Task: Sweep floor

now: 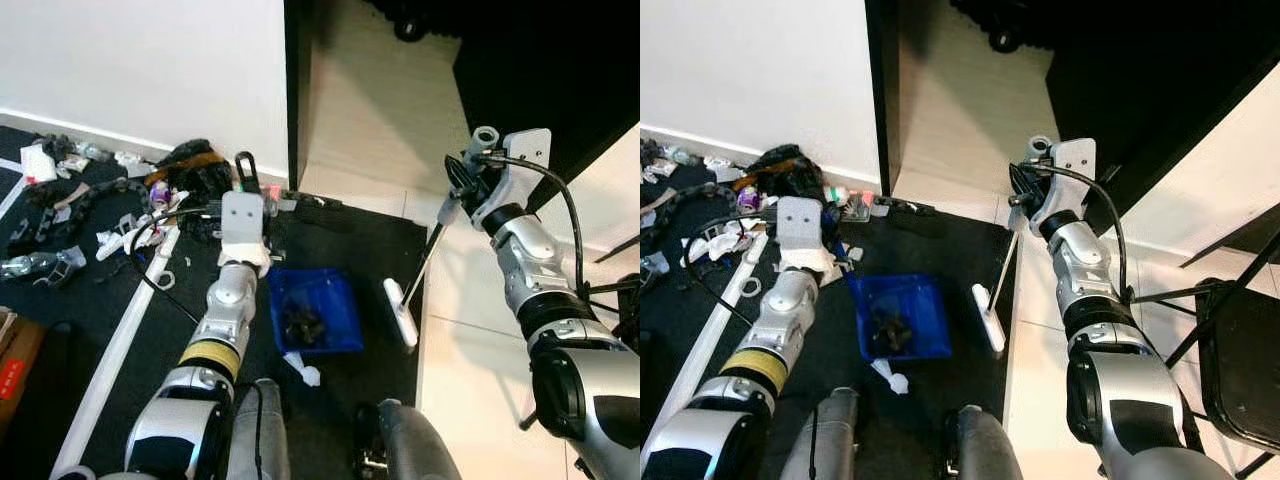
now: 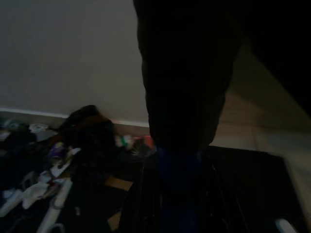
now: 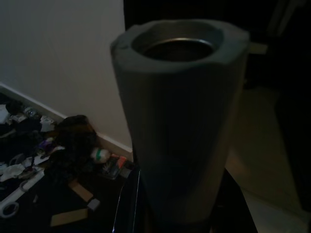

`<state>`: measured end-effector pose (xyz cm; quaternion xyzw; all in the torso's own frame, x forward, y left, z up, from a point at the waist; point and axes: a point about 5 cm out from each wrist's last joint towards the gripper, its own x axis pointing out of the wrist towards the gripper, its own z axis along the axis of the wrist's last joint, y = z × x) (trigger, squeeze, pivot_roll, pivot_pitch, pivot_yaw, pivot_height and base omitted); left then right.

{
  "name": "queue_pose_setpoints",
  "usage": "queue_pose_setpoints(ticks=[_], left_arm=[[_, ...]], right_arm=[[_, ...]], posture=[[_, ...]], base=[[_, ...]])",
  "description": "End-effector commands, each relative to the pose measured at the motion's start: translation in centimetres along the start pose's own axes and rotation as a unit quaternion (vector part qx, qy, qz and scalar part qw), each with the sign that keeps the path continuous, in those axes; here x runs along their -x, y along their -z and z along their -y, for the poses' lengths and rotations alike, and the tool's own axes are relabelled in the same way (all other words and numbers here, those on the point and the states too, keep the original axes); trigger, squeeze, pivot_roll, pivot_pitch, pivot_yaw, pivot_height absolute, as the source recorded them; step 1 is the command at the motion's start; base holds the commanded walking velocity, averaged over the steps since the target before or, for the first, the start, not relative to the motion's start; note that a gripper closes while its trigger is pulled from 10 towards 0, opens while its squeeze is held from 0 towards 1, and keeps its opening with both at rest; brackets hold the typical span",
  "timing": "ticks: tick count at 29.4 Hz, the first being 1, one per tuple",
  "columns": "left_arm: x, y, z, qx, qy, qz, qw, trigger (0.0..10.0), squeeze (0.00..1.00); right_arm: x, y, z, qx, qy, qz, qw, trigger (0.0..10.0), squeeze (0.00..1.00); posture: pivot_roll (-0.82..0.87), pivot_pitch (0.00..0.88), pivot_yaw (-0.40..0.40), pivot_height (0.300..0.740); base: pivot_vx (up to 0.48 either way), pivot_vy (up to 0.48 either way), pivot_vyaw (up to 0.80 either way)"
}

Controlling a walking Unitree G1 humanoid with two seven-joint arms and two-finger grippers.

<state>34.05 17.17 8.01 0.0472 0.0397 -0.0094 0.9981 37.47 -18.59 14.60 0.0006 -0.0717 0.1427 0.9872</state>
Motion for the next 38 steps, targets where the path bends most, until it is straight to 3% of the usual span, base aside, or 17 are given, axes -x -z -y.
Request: queue_pose_setpoints(ticks=[1, 11, 31, 38], left_arm=[[-0.3, -1.1, -0.7, -0.003, -0.012, 0.029, 1.0, 10.0, 0.0], [0.0, -0.6, -1.1, -0.009, -0.01, 0.023, 1.0, 10.0, 0.0], [-0.1, -0.3, -0.5, -0.006, 0.015, 0.015, 1.0, 10.0, 0.0], [0.0, 0.1, 0.3, -0.008, 0.037, 0.006, 0.999, 10.0, 0.0]], right_arm=[[-0.2, -0.4, 0.0, -0.003, -0.003, 0.01, 1.0, 10.0, 0.0], [-0.1, 0.2, -0.5, -0.007, -0.017, -0.002, 1.0, 10.0, 0.0], [0.2, 0.1, 0.7, -0.005, 0.028, -0.003, 1.0, 10.0, 0.0], [0.3, 0.3, 1.3, -0.004, 0.057, -0.02, 0.998, 10.0, 0.0]], posture=[[0.12, 0.119, -0.076, 0.74], [0.12, 0.123, -0.076, 0.74], [0.12, 0.115, -0.063, 0.74], [0.11, 0.114, -0.062, 0.74]], base=[[0.0, 0.0, 0.0], [0.0, 0.0, 0.64], [0.0, 0.0, 0.79], [0.0, 0.0, 0.0]])
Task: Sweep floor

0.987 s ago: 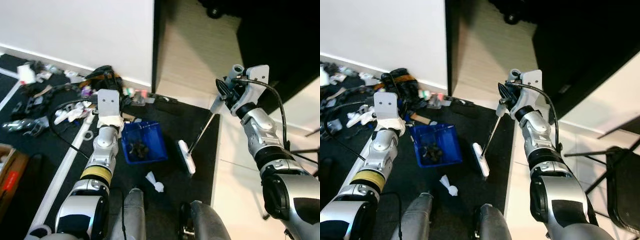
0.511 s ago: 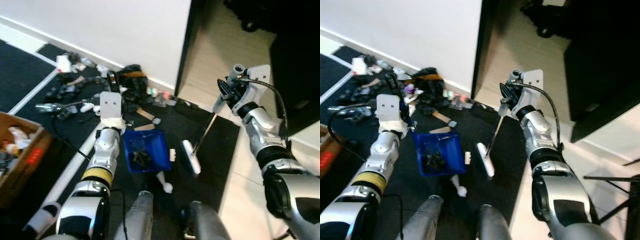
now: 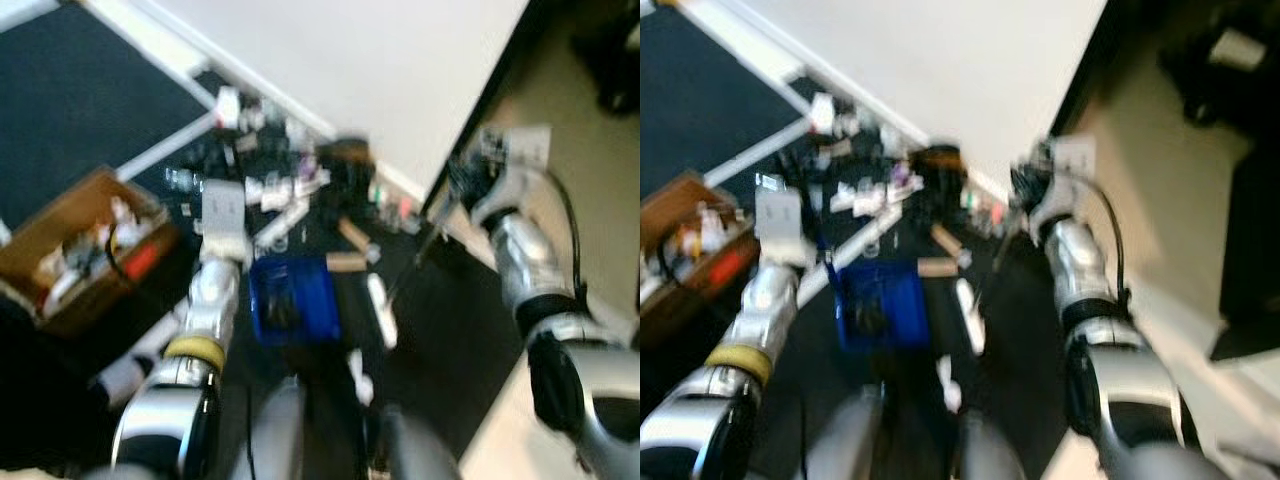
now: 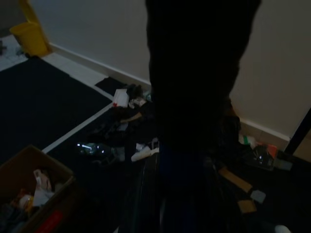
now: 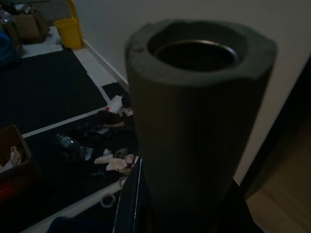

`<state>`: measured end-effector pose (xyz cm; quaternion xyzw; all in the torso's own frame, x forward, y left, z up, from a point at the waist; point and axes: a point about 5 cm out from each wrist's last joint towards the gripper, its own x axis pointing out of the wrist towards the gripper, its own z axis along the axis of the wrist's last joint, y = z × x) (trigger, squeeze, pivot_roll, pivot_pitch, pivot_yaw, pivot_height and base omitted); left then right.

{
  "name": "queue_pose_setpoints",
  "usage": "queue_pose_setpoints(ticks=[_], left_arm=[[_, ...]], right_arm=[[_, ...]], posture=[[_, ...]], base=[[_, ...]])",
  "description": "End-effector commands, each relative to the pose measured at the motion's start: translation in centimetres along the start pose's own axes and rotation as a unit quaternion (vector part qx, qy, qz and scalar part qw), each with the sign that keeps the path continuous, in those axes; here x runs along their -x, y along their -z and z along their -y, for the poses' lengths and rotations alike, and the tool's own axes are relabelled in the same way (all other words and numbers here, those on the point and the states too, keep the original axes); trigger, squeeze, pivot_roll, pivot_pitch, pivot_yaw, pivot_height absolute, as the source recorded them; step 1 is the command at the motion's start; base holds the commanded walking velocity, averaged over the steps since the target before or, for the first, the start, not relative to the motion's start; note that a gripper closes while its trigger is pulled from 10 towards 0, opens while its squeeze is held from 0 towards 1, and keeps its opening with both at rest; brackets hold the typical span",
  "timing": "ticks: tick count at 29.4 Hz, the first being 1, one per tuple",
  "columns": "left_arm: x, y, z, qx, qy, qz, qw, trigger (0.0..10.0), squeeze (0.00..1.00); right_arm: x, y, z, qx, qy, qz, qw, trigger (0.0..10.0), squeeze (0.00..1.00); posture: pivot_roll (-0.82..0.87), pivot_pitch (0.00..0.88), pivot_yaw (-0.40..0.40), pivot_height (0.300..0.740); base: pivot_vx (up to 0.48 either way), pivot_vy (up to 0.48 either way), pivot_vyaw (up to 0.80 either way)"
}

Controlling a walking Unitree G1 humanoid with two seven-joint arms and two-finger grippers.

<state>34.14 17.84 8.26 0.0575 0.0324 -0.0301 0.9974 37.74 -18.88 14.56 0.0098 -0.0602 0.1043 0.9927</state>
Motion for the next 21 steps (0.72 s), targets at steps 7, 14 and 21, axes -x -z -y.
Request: queue_pose_setpoints(ticks=[7, 14, 21], left_arm=[[0.09, 0.48, 1.38, 0.0, 0.026, -0.007, 1.0, 10.0, 0.0], [0.06, 0.36, 1.48, 0.009, 0.025, -0.002, 1.0, 10.0, 0.0], [0.1, 0.35, 1.79, 0.005, 0.037, 0.001, 0.999, 10.0, 0.0]], right_arm=[[0.39, 0.16, 0.99, -0.002, 0.022, -0.006, 1.0, 10.0, 0.0], [0.44, 0.17, 0.93, -0.002, 0.021, -0.002, 1.0, 10.0, 0.0], [0.58, 0.22, 0.96, 0.001, 0.018, 0.0, 1.0, 10.0, 0.0]], posture=[[0.12, 0.115, -0.061, 0.74], [0.11, 0.118, -0.061, 0.74], [0.11, 0.115, -0.062, 0.74]], base=[[0.071, -0.369, 0.0], [0.071, -0.095, 0.0], [0.0, 0.0, 0.0]])
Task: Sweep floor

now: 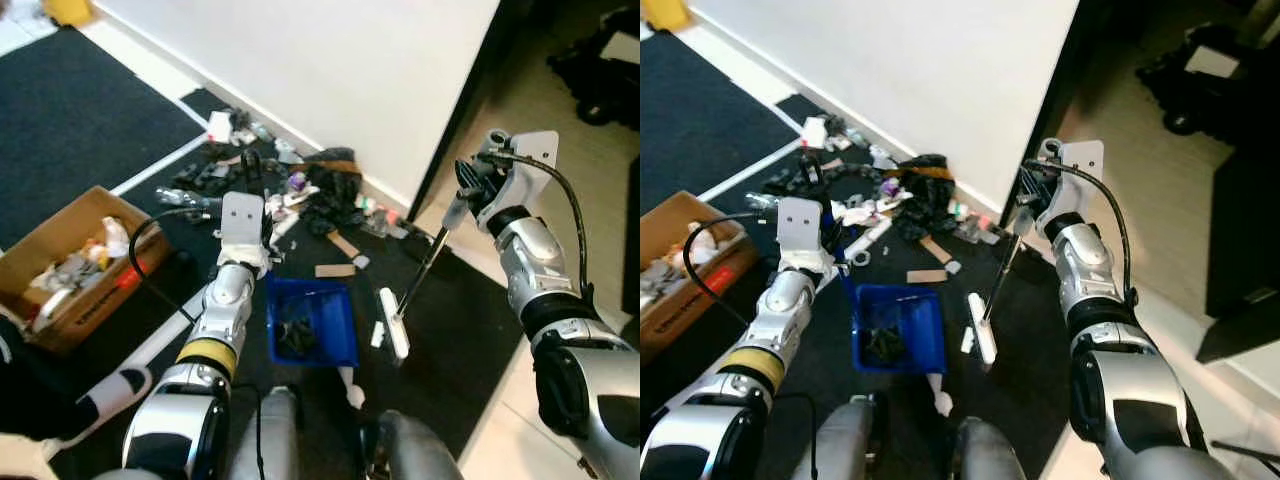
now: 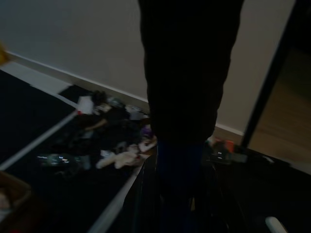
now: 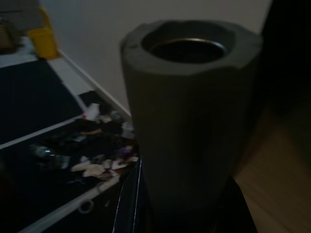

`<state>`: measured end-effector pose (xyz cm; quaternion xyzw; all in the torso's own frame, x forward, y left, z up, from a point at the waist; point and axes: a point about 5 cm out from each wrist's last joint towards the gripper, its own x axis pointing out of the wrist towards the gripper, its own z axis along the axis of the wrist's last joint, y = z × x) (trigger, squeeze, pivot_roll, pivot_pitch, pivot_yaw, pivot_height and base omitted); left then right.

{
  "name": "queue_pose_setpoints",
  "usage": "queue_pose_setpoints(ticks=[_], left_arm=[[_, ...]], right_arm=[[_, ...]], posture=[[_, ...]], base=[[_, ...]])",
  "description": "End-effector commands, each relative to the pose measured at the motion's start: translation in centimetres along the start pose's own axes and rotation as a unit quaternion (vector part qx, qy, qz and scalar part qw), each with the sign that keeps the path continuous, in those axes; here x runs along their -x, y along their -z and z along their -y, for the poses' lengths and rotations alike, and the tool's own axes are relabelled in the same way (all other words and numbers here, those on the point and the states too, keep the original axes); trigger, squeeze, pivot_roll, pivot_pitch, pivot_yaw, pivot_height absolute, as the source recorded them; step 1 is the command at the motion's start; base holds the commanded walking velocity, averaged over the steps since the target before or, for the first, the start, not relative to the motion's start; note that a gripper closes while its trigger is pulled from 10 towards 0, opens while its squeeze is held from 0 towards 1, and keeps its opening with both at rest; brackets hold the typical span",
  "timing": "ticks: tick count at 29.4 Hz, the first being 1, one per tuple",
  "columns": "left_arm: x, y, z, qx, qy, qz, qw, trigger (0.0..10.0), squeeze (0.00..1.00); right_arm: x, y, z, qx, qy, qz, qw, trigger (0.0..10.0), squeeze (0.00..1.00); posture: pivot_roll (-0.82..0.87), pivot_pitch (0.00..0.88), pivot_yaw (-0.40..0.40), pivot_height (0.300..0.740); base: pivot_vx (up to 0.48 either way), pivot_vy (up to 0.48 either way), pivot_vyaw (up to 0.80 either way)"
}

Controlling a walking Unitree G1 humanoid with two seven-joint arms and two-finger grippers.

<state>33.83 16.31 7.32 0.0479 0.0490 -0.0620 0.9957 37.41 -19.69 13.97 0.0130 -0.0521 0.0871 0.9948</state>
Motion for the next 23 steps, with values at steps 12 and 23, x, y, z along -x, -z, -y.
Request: queue_pose_setpoints(ticks=[12, 23], left_arm=[[-0.25, -0.59, 0.7, -0.004, 0.014, 0.018, 1.0, 10.0, 0.0], [-0.42, -1.25, 0.53, -0.016, 0.019, 0.034, 0.999, 10.0, 0.0]], right_arm=[[0.15, -0.13, 0.17, 0.006, 0.0, 0.008, 1.0, 10.0, 0.0], [0.06, -0.46, 0.29, 0.016, 0.002, 0.012, 1.0, 10.0, 0.0]], posture=[[0.11, 0.101, -0.062, 0.74], [0.1, 0.151, -0.067, 0.74]], base=[[0.0, -0.276, 0.0], [0.0, 0.0, 0.0]])
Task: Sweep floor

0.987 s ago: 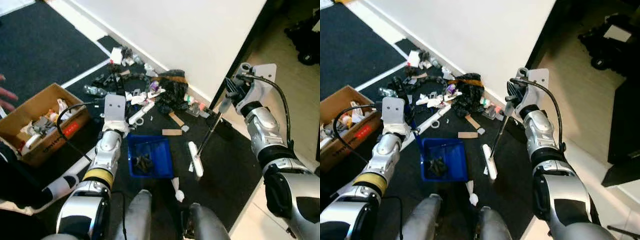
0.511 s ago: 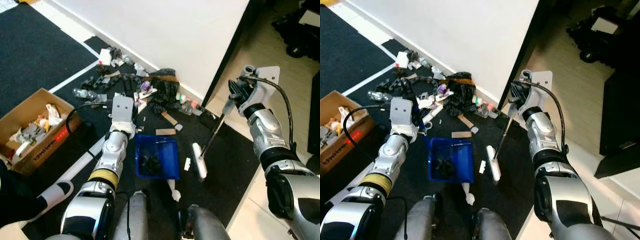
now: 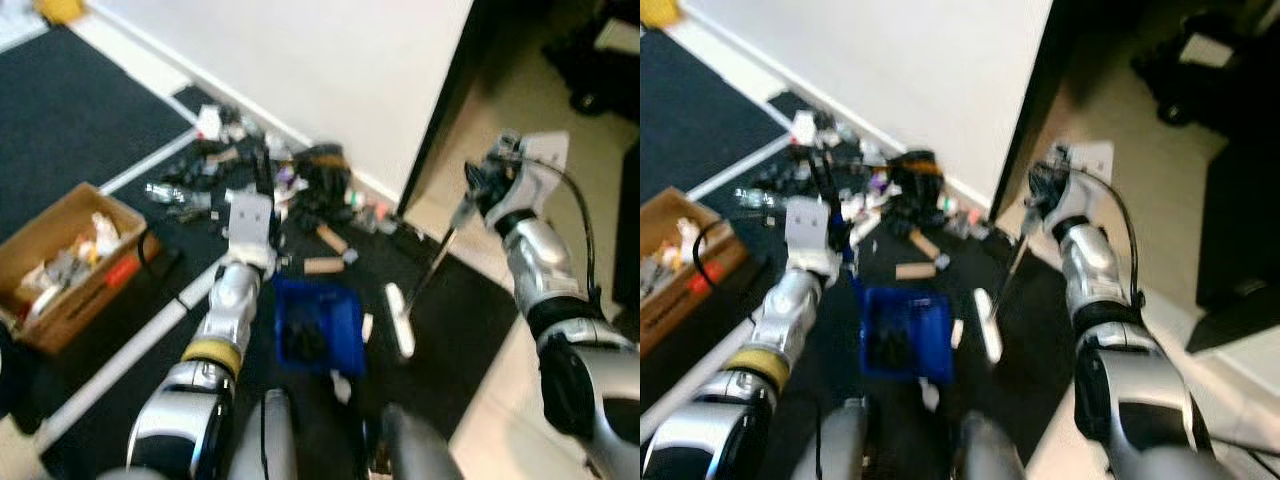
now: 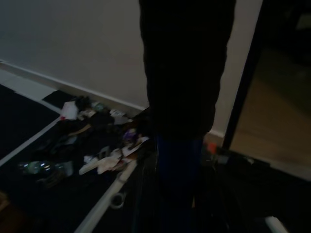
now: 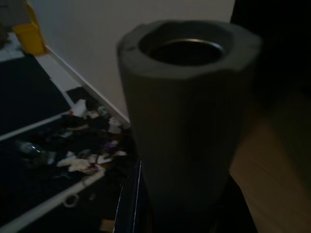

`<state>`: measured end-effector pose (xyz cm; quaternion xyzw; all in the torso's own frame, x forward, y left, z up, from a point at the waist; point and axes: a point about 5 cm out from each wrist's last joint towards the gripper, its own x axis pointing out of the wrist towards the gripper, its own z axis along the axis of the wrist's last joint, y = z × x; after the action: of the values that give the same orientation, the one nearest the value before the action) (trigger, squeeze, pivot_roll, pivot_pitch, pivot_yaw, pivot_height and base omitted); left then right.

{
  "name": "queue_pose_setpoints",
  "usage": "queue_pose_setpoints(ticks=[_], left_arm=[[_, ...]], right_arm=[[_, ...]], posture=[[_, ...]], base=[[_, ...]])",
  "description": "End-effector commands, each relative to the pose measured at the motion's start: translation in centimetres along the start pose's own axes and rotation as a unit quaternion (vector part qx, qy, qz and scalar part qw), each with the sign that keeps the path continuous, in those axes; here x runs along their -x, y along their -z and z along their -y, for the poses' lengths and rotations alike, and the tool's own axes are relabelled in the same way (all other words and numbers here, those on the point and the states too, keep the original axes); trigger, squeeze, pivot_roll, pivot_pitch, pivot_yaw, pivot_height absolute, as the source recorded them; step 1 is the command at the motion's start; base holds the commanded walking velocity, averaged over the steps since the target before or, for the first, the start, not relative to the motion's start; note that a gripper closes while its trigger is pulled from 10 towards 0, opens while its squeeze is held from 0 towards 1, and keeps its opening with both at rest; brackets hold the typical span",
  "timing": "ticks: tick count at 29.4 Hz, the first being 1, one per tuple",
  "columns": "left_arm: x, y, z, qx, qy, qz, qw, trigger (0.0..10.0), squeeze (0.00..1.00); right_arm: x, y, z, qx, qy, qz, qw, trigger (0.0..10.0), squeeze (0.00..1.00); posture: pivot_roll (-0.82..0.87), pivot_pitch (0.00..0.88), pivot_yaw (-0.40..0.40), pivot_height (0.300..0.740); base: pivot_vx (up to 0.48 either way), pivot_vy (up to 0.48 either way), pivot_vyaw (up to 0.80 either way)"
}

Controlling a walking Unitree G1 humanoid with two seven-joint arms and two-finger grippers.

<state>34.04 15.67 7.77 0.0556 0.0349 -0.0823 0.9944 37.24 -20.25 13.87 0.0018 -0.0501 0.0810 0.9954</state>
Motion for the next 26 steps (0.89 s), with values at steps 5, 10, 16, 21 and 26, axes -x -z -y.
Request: queue_pose_setpoints(ticks=[5, 10, 16, 21, 26], left_arm=[[-0.1, -1.2, -0.3, -0.021, 0.012, 0.033, 0.999, 10.0, 0.0], [-0.3, -2.7, -0.7, -0.06, 0.032, 0.062, 0.996, 10.0, 0.0], [-1.3, -5.2, -1.0, -0.094, 0.066, 0.096, 0.989, 10.0, 0.0], [-1.7, -5.8, -0.8, -0.096, 0.073, 0.102, 0.987, 10.0, 0.0], [-2.3, -6.1, 0.2, -0.087, 0.088, 0.104, 0.987, 10.0, 0.0]], right_arm=[[0.1, -0.2, -0.4, 0.012, -0.005, 0.015, 1.0, 10.0, 0.0], [0.3, -0.7, 0.6, 0.025, 0.024, 0.025, 0.999, 10.0, 0.0], [0.4, -1.7, 2.4, 0.05, 0.061, 0.03, 0.996, 10.0, 0.0], [0.3, -2.0, 2.6, 0.072, 0.064, 0.026, 0.995, 10.0, 0.0], [-0.1, -2.1, 2.2, 0.096, 0.06, 0.017, 0.993, 10.0, 0.0]], posture=[[0.09, 0.224, -0.056, 0.74], [0.09, 0.281, -0.038, 0.74], [0.08, 0.326, -0.028, 0.74], [0.07, 0.335, -0.028, 0.74], [0.07, 0.344, -0.032, 0.74]], base=[[0.0, 0.0, 0.0], [0.0, 0.0, 0.0], [0.0, 0.0, 0.0], [0.0, 0.0, 0.0], [0.0, 0.0, 0.0]])
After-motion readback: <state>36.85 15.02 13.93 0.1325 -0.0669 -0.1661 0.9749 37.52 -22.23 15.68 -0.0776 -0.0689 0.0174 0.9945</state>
